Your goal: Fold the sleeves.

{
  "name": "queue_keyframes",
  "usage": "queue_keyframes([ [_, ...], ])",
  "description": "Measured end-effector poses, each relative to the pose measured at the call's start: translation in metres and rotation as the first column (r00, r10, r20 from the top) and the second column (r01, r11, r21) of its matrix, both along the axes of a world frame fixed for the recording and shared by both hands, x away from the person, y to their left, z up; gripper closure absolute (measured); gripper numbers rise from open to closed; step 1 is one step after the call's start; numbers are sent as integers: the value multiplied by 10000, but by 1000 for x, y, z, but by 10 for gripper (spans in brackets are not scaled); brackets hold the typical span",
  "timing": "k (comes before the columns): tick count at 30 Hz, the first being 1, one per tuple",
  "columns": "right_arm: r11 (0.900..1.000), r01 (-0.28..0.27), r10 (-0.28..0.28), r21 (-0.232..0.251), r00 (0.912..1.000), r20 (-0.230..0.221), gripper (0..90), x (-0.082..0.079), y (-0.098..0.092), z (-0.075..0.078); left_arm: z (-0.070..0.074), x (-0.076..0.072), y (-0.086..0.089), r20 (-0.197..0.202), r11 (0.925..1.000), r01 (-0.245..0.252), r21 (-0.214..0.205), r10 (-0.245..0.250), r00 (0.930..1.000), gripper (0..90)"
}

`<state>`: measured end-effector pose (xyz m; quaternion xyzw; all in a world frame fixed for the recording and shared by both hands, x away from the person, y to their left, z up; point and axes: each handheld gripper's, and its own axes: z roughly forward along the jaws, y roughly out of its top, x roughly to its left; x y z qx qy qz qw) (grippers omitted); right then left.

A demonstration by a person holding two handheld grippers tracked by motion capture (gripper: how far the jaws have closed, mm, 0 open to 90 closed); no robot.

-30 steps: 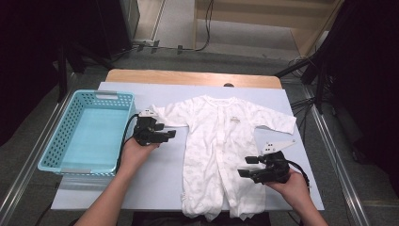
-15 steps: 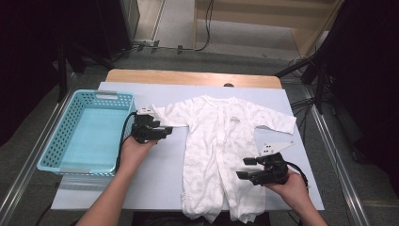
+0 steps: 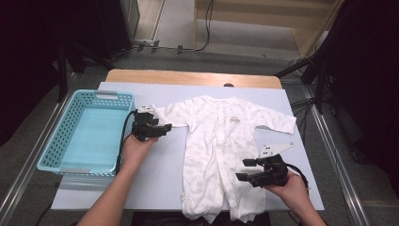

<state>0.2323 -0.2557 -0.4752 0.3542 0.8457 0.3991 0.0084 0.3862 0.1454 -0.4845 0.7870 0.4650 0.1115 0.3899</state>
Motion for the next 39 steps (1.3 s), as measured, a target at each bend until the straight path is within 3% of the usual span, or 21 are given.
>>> queue_keyframes([
  [9, 9999, -115, 114, -101, 9999, -52, 326, 1, 3, -1, -3, 3, -1, 257, 9991, -285, 309, 277, 9993, 341],
  [16, 9999, -126, 126, -41, 9999, -4, 326, 0, 2, -1, -11, 16, -3, 157, 9965, -661, 515, 653, 9977, 341],
  [21, 9999, -126, 126, -29, 9999, -69, 326, 1, 3, -1, -13, 23, -3, 260, 9954, -878, 393, 868, 9959, 342],
  [27, 9998, -194, 194, -74, 9998, -29, 326, 1, 3, -1, -19, 33, -5, 243, 9915, -1064, 749, 1048, 9942, 346],
  [31, 9999, -164, 164, -50, 9999, -46, 326, 1, 3, -1, -20, 32, -10, 546, 9859, -1095, 1269, 1032, 9932, 403],
  [33, 9998, -175, 175, -58, 9998, -48, 326, 1, 4, -1, -21, 30, -15, 842, 9761, -1154, 1841, 1014, 9913, 451],
  [39, 9997, -245, 245, -75, 9997, 31, 326, 1, 5, -1, -20, 28, -15, 768, 9772, -1378, 1617, 1268, 9890, 684],
])
